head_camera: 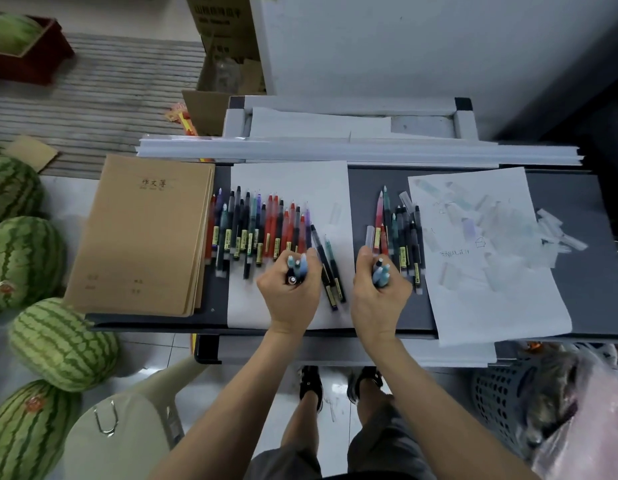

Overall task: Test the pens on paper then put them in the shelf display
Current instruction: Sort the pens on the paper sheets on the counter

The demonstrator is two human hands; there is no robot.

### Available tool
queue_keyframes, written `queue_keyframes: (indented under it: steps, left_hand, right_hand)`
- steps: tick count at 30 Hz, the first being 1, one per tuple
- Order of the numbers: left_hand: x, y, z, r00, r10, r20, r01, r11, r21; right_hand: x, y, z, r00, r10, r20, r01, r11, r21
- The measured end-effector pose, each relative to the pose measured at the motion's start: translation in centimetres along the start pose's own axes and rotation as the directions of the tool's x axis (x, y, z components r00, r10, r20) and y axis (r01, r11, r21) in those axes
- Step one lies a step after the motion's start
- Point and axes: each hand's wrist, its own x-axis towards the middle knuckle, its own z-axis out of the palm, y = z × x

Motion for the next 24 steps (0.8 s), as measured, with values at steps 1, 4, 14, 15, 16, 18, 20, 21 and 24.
queue_keyframes:
  steps: [1,4,14,15,16,18,20,21,24]
  left_hand:
    - [0.1,0.5,0.0,1.0,-0.007,0.002,0.007,1.0,-0.027]
    - [0.7,1.7,-0.5,0.992,-0.111,0.054,0.116,0.988,-0.105]
    - [8.3,3.3,-3.7,0.784,-0.556,0.277,0.407,0.797,0.446]
    - [9.2,3.2,-3.8,0.75,-0.585,0.307,0.394,0.769,0.503]
    - [10.0,3.1,-3.9,0.718,-0.612,0.331,0.38,0.743,0.55]
    - [11.1,3.1,-3.9,0.689,-0.638,0.345,0.357,0.712,0.604]
    - [11.8,3.0,-3.7,0.697,-0.636,0.331,0.34,0.7,0.628]
    - [12.0,3.1,-3.6,0.698,-0.636,0.329,0.333,0.695,0.637]
    - [12.4,3.1,-3.2,0.688,-0.637,0.348,0.304,0.688,0.659]
  right_hand:
    - [0.0,-0.6,0.1,1.0,0.024,0.016,-0.024,1.0,0.004]
    - [0.5,-2.2,0.3,0.986,0.136,0.099,-0.133,0.99,-0.038]
    - [5.1,-6.9,3.6,0.72,0.54,0.435,-0.371,0.83,-0.416]
    - [5.2,-7.3,4.3,0.697,0.569,0.436,-0.393,0.812,-0.432]
    - [5.4,-7.5,4.9,0.678,0.591,0.438,-0.402,0.796,-0.453]
    - [5.5,-7.7,6.1,0.65,0.613,0.45,-0.394,0.777,-0.49]
    - [5.5,-7.9,6.9,0.631,0.624,0.461,-0.391,0.769,-0.506]
    - [5.6,-8.0,7.2,0.629,0.625,0.462,-0.386,0.767,-0.512]
    - [5.8,-8.0,7.7,0.661,0.596,0.455,-0.324,0.774,-0.543]
